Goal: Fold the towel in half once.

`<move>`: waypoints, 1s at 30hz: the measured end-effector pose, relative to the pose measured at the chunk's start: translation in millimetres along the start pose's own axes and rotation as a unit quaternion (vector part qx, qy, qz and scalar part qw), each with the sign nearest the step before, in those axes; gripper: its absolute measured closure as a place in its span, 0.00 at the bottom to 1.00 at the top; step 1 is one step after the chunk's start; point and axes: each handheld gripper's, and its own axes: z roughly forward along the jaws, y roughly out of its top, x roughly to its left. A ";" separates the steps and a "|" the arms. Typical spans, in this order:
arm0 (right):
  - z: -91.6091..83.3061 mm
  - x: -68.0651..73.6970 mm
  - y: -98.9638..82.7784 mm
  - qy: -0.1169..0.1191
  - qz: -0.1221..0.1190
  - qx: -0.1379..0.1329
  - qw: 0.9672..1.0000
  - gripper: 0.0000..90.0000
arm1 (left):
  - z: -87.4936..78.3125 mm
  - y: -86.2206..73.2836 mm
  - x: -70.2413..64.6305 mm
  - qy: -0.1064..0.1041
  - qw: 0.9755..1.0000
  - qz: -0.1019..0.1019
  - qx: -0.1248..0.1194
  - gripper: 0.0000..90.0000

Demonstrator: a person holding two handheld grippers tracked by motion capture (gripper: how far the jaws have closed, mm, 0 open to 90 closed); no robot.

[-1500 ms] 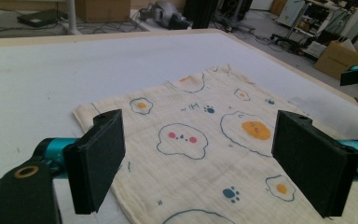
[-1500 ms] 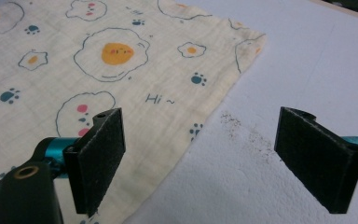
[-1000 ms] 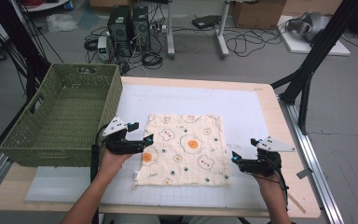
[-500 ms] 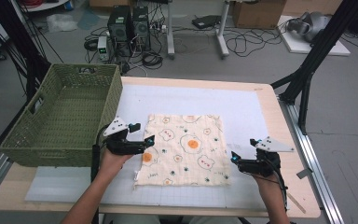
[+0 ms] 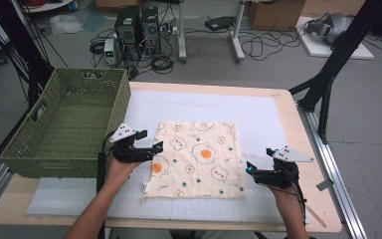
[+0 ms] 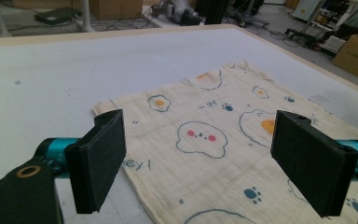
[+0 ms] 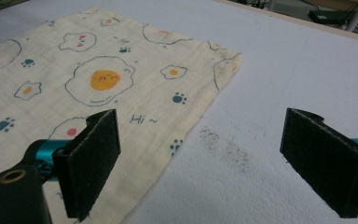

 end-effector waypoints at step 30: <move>11.4 -4.6 -1.2 0.022 0.007 0.025 0.999 0.13 | 73.5 36.9 38.3 0.104 0.990 -0.022 0.093 0.48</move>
